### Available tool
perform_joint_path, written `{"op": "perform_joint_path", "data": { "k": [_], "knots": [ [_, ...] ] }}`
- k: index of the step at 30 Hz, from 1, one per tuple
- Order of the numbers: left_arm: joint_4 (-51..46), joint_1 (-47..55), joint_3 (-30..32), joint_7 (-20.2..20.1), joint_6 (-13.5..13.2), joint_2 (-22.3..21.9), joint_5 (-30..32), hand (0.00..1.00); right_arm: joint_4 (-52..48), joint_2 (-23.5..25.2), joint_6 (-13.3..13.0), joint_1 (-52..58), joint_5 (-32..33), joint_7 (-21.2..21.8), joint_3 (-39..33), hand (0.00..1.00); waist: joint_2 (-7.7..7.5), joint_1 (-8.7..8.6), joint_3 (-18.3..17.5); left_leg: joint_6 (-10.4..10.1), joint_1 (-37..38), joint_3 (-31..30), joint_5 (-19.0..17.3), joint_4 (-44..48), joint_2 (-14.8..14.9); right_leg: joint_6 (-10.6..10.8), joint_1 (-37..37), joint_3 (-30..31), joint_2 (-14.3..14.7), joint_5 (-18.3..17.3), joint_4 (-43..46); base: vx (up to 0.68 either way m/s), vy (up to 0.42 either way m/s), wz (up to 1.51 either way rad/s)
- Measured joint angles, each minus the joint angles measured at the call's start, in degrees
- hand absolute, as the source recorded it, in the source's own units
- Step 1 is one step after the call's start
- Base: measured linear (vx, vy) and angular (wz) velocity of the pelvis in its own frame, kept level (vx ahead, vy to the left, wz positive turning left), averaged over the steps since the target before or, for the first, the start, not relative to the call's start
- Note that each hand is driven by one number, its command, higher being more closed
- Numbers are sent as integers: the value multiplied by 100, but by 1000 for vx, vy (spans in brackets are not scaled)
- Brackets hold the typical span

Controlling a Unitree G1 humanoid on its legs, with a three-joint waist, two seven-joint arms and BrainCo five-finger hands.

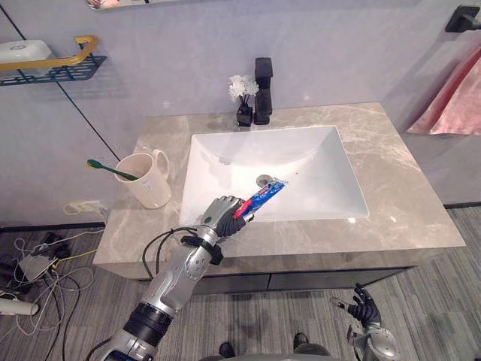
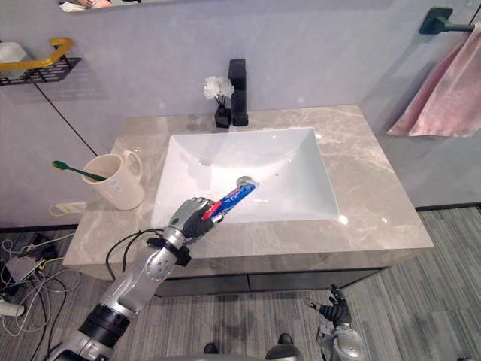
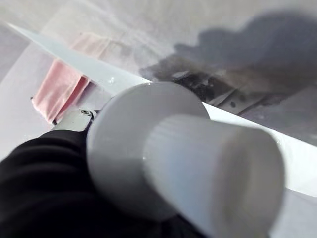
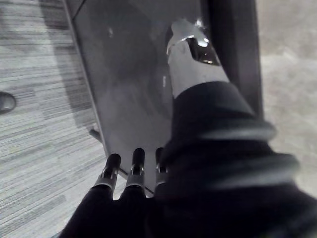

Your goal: Organize washtable

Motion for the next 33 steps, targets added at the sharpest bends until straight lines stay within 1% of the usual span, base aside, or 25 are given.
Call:
{"op": "perform_joint_path", "data": {
  "k": [2,4,8,10,11,12,13,16,18,20,22,23,25,26,27,29,31,33],
  "knots": [
    [-410,61,230,4,5,-192,-74,100,-609,133,11,379,-3,96,-144,0,-33,-36,1,24,-15,59,-107,150,-3,10,13,71,-9,13,1,-18,18,-21],
    [-715,68,440,12,2,-303,-148,100,-1060,165,36,619,-18,191,-239,0,-48,-38,2,29,-13,151,-152,203,3,10,-8,169,-7,33,1,-25,10,-23],
    [-1127,179,746,16,-12,-312,-244,100,-2086,146,86,907,-114,353,-616,0,-54,-39,3,23,33,345,-283,351,19,9,-25,387,16,60,2,-42,7,-31],
    [-1339,329,855,11,-22,-312,-248,100,-2930,69,121,1014,-225,478,-900,0,-59,-36,2,11,34,477,-316,382,51,7,-133,543,47,68,72,-41,-10,-32],
    [-1374,361,881,7,-24,-313,-249,100,-3146,58,129,1029,-225,490,-973,0,-70,-37,3,6,38,509,-323,389,57,7,-152,585,56,68,85,-41,-16,-31],
    [-1460,434,933,-2,-25,-314,-264,100,-3578,29,131,1034,-226,589,-1138,0,-98,-36,3,-2,39,576,-338,414,77,6,-193,644,74,69,117,-26,-19,-24],
    [-1511,479,957,-12,-27,-323,-320,100,-3949,-44,125,1034,-225,676,-1283,0,-128,-42,3,-4,39,600,-366,469,94,6,-199,673,86,69,144,-26,-20,-20],
    [-1608,517,972,-123,-36,-392,-359,100,-4604,-276,82,939,-225,789,-1513,0,-189,-33,-10,6,59,619,-391,503,92,6,-197,714,84,69,179,-39,-14,-7],
    [-1744,568,970,-174,-72,-412,-400,100,-4914,-438,-46,716,-216,844,-1516,0,-253,-22,-31,13,64,625,-414,526,89,6,-203,740,81,69,198,-61,-12,-5],
    [-1893,664,959,-236,-98,-412,-482,100,-5154,-611,-126,448,-213,841,-1460,0,-275,-10,-45,23,65,625,-435,552,89,6,-204,751,79,69,216,-35,-10,-3],
    [-1941,698,915,-248,-169,-410,-567,100,-5338,-939,-294,65,-30,837,-1208,0,-273,31,-46,29,64,623,-438,557,76,6,-211,753,65,68,227,-43,-8,-2],
    [-1941,697,819,-251,-181,-411,-626,100,-5353,-1241,-460,-316,151,852,-867,0,-276,121,-69,31,50,604,-435,559,71,6,-224,750,63,68,229,-49,-18,5],
    [-1941,702,677,-251,-193,-412,-699,100,-5345,-1493,-558,-785,475,894,-338,0,-269,190,-179,36,-59,501,-427,575,64,6,-278,669,59,68,229,-21,-35,22],
    [-1941,666,572,-252,-213,-414,-749,100,-5334,-1550,-653,-1123,734,972,-9,0,-260,249,-208,39,-142,387,-421,624,63,6,-279,569,56,68,228,11,-40,32],
    [-1941,642,526,-250,-228,-414,-760,100,-5321,-1551,-676,-1233,867,980,101,0,-258,269,-209,39,-171,352,-420,654,65,6,-276,531,57,68,228,18,-38,32],
    [-1941,602,452,-250,-274,-423,-832,100,-5287,-1551,-680,-1469,1132,987,367,0,-254,328,-212,49,-226,233,-407,680,65,6,-251,400,55,68,228,11,-34,29],
    [-1940,523,318,-237,-283,-434,-933,100,-5145,-1547,-680,-1715,1492,987,797,0,-256,432,-214,58,-236,107,-400,680,56,6,-185,232,47,68,227,9,-28,32],
    [-1940,398,184,-225,-288,-432,-940,100,-4946,-1502,-673,-1840,1643,986,1095,0,-263,448,-282,91,-336,-24,-369,678,10,6,-203,89,8,68,223,0,-1,34]
  ]
}}
